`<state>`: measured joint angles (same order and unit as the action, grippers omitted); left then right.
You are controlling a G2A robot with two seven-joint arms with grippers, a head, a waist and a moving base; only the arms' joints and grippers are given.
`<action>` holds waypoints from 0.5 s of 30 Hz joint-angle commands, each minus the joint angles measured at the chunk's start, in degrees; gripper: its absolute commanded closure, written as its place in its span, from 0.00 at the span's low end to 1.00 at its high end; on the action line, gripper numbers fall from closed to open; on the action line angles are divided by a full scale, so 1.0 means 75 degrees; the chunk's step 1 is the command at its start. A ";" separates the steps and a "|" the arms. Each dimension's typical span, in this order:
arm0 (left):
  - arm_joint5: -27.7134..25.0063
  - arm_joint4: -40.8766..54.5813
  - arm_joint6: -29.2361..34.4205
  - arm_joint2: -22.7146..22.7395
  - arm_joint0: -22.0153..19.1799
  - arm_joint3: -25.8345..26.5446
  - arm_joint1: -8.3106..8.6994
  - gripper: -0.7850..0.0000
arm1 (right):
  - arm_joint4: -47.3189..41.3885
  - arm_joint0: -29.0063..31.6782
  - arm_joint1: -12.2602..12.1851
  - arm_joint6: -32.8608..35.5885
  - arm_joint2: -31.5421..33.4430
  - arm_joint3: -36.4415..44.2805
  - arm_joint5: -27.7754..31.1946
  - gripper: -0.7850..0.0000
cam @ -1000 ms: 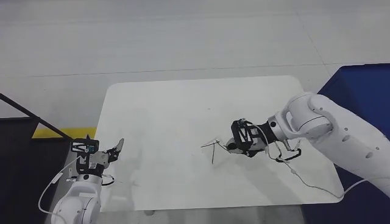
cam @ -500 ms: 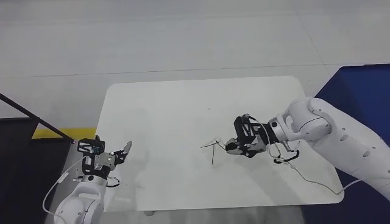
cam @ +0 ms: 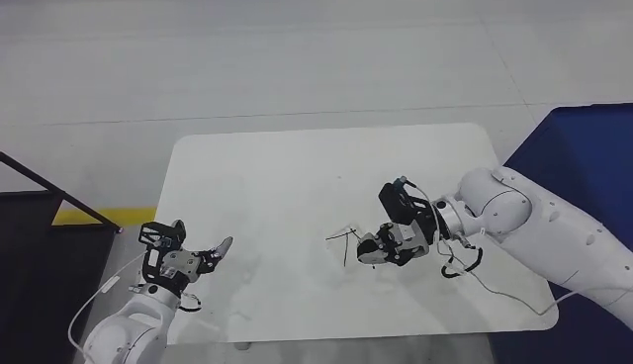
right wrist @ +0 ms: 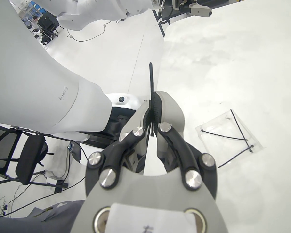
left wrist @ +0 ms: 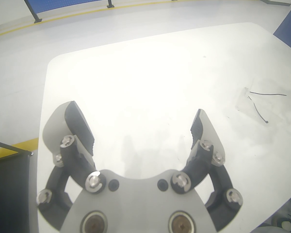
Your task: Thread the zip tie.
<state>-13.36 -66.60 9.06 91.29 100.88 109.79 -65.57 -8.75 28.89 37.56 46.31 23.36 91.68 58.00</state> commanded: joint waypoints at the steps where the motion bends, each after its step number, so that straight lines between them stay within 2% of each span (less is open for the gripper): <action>1: 0.0000 0.0000 0.0000 0.0000 0.0000 0.0000 0.0000 0.00 | 0.0001 0.0000 0.0000 0.0000 0.0000 0.0000 0.0000 1.00; 4: 0.0000 0.0000 0.0000 0.0000 0.0000 0.0000 0.0000 0.00 | 0.0001 0.0000 0.0000 0.0000 0.0000 0.0000 0.0000 1.00; 7: -0.0901 0.1039 0.0829 -0.0073 -0.0039 -0.0013 0.0024 0.00 | -0.0298 0.0195 0.0010 -0.0105 -0.0070 -0.0240 -0.0289 1.00; 10: -0.1724 0.2213 0.1768 -0.0073 -0.0149 0.0176 0.0069 0.00 | -0.1742 0.0276 0.0063 0.0370 -0.0270 -0.0862 -0.0373 1.00; 11: -0.1945 0.2694 0.2151 -0.0077 -0.0213 0.0241 0.0086 0.00 | -0.2219 0.0252 0.0103 0.0628 -0.0422 -0.0992 -0.0631 1.00; 15: -0.2139 0.4176 0.3446 -0.0182 -0.0505 0.0451 0.0143 0.00 | -0.3476 -0.0142 0.0384 0.1587 -0.0870 -0.1446 -0.1588 1.00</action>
<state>-29.56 -38.82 32.08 90.46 97.59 112.89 -64.56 -32.10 28.45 39.85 56.85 17.49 81.01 48.41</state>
